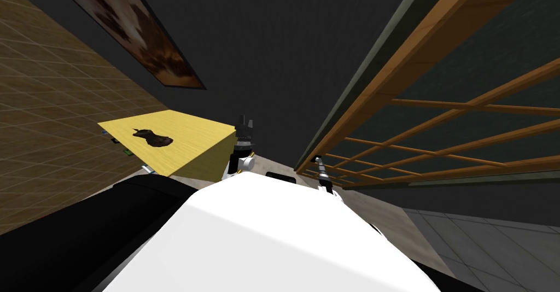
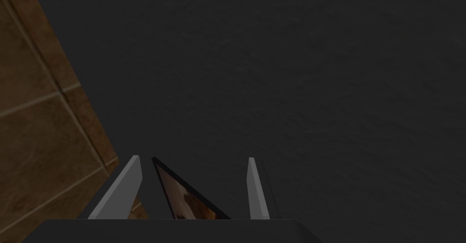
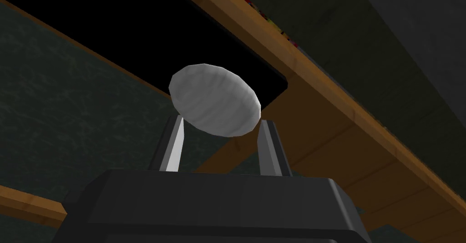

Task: Pull the door open

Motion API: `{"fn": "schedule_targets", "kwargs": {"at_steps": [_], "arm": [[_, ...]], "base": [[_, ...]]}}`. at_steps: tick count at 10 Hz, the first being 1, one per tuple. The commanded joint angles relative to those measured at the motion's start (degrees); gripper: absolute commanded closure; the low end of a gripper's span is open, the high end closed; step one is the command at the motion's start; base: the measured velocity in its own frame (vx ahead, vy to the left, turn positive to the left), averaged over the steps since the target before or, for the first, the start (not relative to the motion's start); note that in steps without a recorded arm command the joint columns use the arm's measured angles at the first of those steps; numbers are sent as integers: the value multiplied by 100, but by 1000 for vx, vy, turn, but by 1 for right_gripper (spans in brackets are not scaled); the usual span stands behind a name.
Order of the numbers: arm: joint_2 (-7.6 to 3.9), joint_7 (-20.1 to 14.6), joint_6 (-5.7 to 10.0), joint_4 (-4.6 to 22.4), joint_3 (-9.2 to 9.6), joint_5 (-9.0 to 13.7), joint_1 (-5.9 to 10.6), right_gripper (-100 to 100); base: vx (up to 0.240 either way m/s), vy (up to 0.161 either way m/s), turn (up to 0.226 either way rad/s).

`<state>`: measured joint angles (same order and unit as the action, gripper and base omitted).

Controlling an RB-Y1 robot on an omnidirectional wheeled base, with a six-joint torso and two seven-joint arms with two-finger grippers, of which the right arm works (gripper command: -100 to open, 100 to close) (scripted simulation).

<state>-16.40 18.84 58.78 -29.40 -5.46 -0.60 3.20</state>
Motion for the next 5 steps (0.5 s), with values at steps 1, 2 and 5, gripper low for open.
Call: {"fn": "schedule_targets", "kwargs": {"at_steps": [1,2,5], "arm": [[97,-286,-49,-47,94,44,-27,100],[97,-310,-49,-47,94,44,-27,100],[118,-782,-85,-60,156,176,-3,100]], "base": [[-42,-26,35],[-26,-15,28],[-37,-22,52]]}}
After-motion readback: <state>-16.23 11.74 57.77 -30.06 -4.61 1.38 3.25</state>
